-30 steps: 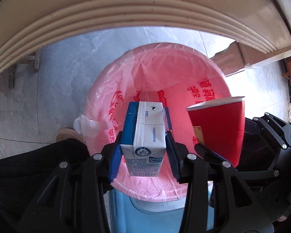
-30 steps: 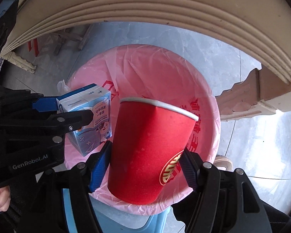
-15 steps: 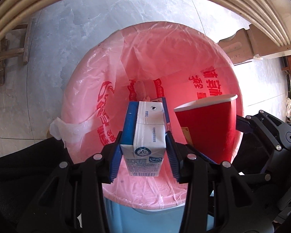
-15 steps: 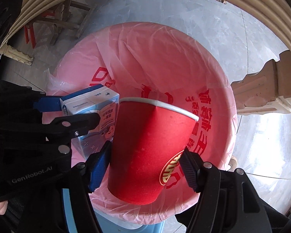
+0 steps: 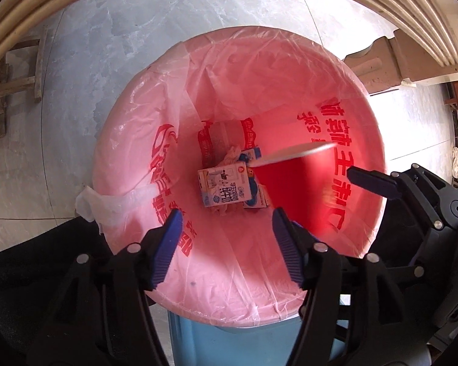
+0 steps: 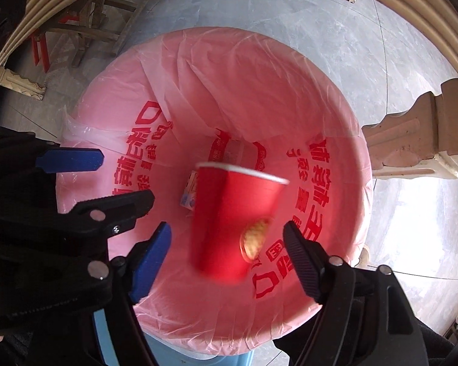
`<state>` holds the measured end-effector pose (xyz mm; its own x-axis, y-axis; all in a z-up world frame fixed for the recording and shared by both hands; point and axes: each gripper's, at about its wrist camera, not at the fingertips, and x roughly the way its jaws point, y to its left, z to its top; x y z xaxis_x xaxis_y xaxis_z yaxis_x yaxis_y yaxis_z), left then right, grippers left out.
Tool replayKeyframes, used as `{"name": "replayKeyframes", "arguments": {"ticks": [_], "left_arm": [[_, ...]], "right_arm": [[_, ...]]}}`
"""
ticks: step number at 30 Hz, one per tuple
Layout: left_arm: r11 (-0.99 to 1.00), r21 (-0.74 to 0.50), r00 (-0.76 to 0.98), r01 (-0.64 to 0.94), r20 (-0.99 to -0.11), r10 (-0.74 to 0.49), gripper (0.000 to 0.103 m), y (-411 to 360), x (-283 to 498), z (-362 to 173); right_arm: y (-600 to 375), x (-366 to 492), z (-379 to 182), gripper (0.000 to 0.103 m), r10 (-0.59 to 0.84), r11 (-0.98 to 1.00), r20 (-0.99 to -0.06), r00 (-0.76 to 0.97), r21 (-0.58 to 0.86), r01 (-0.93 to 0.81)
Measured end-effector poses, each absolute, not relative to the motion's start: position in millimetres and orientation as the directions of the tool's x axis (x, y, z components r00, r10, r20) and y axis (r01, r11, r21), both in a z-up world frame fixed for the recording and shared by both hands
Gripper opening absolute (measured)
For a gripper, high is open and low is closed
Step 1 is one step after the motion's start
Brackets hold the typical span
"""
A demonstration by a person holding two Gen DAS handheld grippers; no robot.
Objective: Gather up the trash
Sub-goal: 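Open the left tool over the bin while the right tool releases the red cup, then raise both tools from the bin back toward the table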
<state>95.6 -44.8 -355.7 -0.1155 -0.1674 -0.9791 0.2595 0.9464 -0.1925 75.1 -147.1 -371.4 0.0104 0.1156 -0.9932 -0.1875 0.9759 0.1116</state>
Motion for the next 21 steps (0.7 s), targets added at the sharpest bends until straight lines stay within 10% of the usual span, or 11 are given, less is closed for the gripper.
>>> {"name": "replayKeyframes", "arguments": {"ticks": [21], "left_arm": [[0.955, -0.123, 0.016, 0.27, -0.991, -0.133, 0.079, -39.7, 84.6, -310.3]], "right_arm": [[-149.5, 64.9, -332.4, 0.082, 0.136, 0.975, -0.987, 0.082, 0.119, -0.188]]}}
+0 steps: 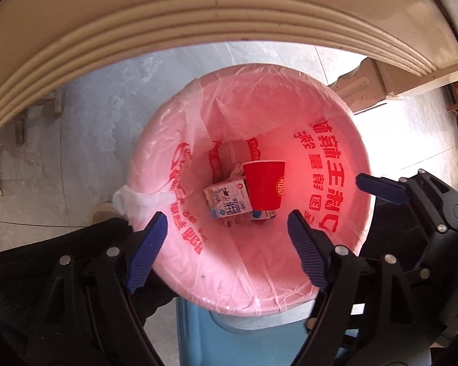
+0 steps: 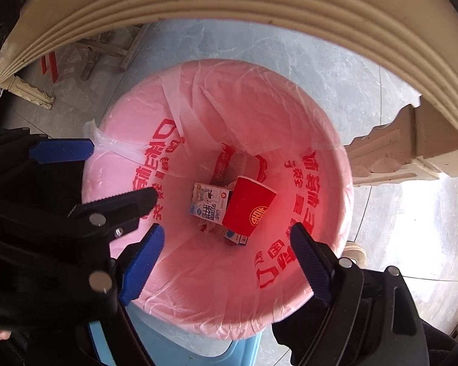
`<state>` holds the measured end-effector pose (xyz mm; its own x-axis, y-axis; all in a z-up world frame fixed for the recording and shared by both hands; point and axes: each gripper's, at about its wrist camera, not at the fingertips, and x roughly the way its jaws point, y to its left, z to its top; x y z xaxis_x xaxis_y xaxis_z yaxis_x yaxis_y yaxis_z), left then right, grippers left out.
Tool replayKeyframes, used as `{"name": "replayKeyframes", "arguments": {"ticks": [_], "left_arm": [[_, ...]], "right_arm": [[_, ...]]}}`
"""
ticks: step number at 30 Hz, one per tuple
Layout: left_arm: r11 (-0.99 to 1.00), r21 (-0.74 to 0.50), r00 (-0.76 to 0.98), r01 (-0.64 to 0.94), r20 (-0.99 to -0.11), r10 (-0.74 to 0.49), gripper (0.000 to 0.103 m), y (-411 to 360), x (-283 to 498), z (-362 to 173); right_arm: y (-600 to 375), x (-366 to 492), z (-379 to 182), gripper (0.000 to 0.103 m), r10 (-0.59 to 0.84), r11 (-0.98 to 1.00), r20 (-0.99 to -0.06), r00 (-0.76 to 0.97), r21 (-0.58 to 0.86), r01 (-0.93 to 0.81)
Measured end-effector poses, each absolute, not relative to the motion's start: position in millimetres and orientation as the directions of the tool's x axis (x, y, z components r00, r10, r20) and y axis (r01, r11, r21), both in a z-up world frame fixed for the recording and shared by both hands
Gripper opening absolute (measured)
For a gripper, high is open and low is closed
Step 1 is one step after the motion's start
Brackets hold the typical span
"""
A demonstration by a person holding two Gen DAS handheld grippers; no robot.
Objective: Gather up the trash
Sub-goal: 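Raise both tools from the bin back toward the table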
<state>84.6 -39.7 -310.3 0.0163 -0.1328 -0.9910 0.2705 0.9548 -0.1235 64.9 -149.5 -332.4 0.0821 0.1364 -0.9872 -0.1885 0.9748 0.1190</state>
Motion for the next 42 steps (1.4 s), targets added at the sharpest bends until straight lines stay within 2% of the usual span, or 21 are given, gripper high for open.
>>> {"name": "replayKeyframes", "arguments": {"ticks": [5, 10, 13, 17, 22, 27, 30, 36, 42], "left_arm": [[0.956, -0.065, 0.098, 0.288, -0.99, -0.097, 0.08, -34.6, 71.1, -271.7], [0.95, -0.019, 0.231, 0.311, -0.968, -0.095, 0.08, -32.3, 57.0, -210.5], [0.944, 0.002, 0.303, 0.329, -0.948, -0.104, 0.081, -33.3, 49.5, -172.9], [0.936, 0.005, 0.361, 0.353, -0.923, -0.131, 0.086, -34.3, 45.9, -130.6], [0.928, -0.021, 0.35, 0.372, -0.923, -0.161, 0.087, -23.6, 59.7, -83.7], [0.925, 0.008, 0.367, 0.38, -0.919, -0.142, 0.087, -6.4, 84.8, -36.0], [0.919, -0.006, 0.356, 0.394, -0.921, -0.158, 0.09, -1.9, 102.1, -12.8], [0.913, 0.031, 0.37, 0.407, -0.92, -0.133, 0.091, -3.9, 139.8, 19.7], [0.92, 0.016, 0.341, 0.391, -0.931, -0.129, 0.091, -12.0, 186.9, 27.8]], "right_arm": [[-152.3, 46.0, -285.5, 0.083, 0.144, 0.974, -0.974, 0.175, 0.108, -0.201], [-159.5, 30.1, -234.1, 0.088, 0.135, 0.977, -0.952, 0.275, 0.082, -0.195], [-165.4, 26.7, -202.3, 0.088, 0.167, 0.975, -0.936, 0.309, 0.111, -0.191], [-174.9, 23.8, -159.9, 0.091, 0.217, 0.968, -0.907, 0.36, 0.154, -0.196], [-189.8, 31.4, -108.4, 0.092, 0.316, 0.943, -0.867, 0.386, 0.243, -0.227], [-214.3, 50.6, -51.4, 0.092, 0.409, 0.911, -0.808, 0.424, 0.333, -0.244], [-227.2, 62.9, -15.8, 0.096, 0.445, 0.895, -0.77, 0.458, 0.365, -0.255], [-238.4, 89.3, 29.8, 0.096, 0.403, 0.912, -0.756, 0.516, 0.286, -0.294], [-237.4, 114.3, 41.6, 0.096, 0.406, 0.907, -0.751, 0.52, 0.261, -0.332]]}}
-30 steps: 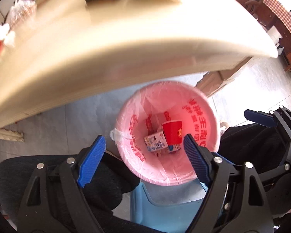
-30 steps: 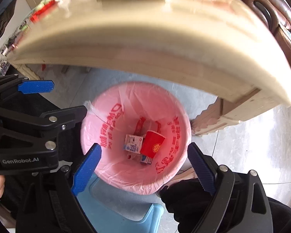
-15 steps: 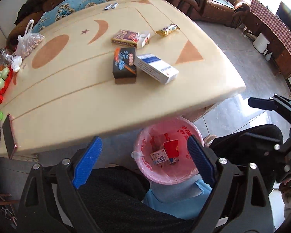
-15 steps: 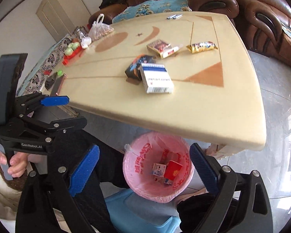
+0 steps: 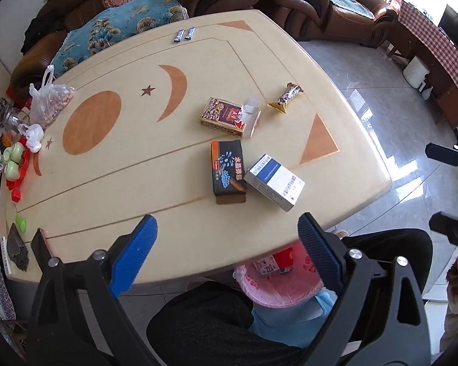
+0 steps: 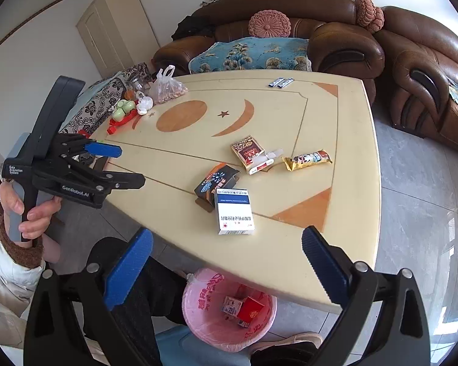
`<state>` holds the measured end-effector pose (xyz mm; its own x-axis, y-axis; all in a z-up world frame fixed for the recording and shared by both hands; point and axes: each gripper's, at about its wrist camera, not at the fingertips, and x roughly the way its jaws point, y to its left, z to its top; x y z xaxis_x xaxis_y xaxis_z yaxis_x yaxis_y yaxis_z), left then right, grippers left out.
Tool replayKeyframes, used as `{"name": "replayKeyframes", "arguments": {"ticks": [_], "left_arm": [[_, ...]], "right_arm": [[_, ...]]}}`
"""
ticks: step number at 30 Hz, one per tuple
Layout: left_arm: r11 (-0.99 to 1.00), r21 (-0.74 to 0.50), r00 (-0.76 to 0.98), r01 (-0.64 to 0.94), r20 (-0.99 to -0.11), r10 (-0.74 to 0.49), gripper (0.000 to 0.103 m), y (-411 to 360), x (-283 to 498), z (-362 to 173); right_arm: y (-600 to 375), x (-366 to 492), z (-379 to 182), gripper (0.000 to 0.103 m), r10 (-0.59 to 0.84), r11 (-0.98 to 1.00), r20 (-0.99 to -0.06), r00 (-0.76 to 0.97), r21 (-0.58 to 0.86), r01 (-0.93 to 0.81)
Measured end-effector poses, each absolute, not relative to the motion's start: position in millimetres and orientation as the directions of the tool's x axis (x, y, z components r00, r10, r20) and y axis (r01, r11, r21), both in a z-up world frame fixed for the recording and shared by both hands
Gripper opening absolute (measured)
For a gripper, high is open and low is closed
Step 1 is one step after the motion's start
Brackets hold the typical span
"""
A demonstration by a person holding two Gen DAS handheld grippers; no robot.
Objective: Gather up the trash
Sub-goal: 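Raise both tools from the bin back toward the table, then grasp the black-orange box with the left tool while the right tool grasps the white medicine box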
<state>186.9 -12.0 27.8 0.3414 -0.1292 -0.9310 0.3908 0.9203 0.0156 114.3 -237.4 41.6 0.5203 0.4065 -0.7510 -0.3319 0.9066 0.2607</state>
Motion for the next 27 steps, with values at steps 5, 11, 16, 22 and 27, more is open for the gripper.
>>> {"name": "replayKeyframes", "arguments": {"ticks": [5, 11, 16, 22, 27], "left_arm": [[0.914, -0.002, 0.292, 0.407, -0.947, -0.133, 0.091, -25.4, 217.9, 20.2], [0.904, 0.012, 0.264, 0.428, -0.958, -0.113, 0.091, -40.3, 244.2, 7.8], [0.897, 0.01, 0.23, 0.441, -0.968, -0.102, 0.091, -50.9, 264.3, -10.0], [0.897, 0.005, 0.191, 0.443, -0.978, -0.088, 0.091, -56.2, 285.3, -34.5], [0.894, -0.001, 0.163, 0.448, -0.983, -0.083, 0.091, -56.4, 298.6, -51.9]], "right_arm": [[-236.3, 137.3, 38.8, 0.096, 0.427, 0.896, -0.748, 0.508, 0.273, -0.351], [-235.3, 162.4, 30.1, 0.096, 0.446, 0.885, -0.751, 0.488, 0.29, -0.364], [-230.8, 180.3, 16.2, 0.096, 0.459, 0.876, -0.76, 0.461, 0.299, -0.379], [-223.4, 197.6, -5.7, 0.096, 0.461, 0.869, -0.784, 0.416, 0.302, -0.393], [-216.3, 210.1, -19.7, 0.096, 0.469, 0.858, -0.797, 0.381, 0.308, -0.41]]}}
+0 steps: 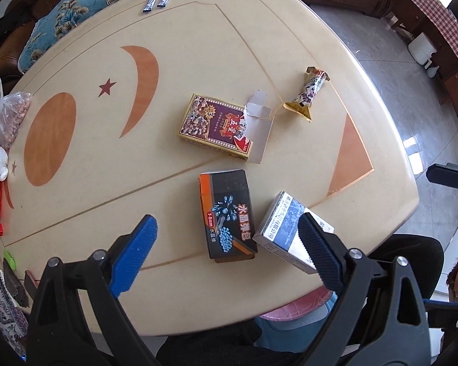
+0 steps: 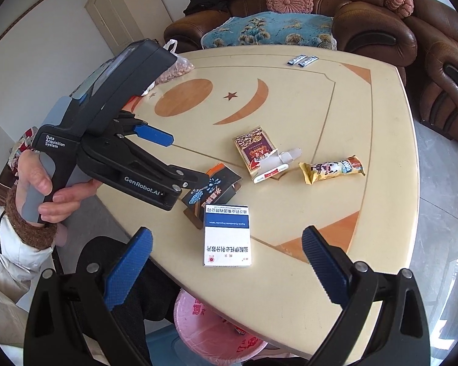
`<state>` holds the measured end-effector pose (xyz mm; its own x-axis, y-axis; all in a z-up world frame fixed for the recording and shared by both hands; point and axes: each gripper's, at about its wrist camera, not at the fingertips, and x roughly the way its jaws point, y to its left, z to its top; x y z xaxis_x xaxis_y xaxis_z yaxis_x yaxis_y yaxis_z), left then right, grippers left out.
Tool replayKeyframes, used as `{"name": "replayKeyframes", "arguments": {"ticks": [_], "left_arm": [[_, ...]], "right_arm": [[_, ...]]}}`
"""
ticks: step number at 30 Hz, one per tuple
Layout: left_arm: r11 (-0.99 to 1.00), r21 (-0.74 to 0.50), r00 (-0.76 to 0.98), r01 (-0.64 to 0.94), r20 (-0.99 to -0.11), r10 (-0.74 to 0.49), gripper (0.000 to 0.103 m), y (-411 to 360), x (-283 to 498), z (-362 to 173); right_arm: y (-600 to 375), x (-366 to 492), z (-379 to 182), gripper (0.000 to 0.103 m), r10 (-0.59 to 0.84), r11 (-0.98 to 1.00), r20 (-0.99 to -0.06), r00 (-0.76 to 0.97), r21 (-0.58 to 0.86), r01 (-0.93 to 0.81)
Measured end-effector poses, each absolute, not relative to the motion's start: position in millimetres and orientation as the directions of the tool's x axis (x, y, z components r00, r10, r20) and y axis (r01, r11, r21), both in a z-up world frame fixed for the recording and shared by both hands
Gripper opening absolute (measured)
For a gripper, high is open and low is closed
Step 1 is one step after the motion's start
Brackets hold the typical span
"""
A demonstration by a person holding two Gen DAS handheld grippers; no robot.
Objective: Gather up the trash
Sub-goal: 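Grasp the black-orange box with the left tool while the right tool grasps the white medicine box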
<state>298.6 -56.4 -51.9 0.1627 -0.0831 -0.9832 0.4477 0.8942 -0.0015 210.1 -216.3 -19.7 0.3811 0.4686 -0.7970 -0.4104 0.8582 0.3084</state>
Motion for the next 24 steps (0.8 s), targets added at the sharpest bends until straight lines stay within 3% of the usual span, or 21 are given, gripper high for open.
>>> {"name": "replayKeyframes", "arguments": {"ticks": [24], "left_arm": [[0.857, 0.001, 0.078, 0.516, -0.996, -0.046, 0.091, -70.6, 333.3, -112.2]], "right_arm": [[-171.5, 243.7, -124.7, 0.096, 0.511, 0.802, -0.846, 0.152, 0.405, -0.44]]}}
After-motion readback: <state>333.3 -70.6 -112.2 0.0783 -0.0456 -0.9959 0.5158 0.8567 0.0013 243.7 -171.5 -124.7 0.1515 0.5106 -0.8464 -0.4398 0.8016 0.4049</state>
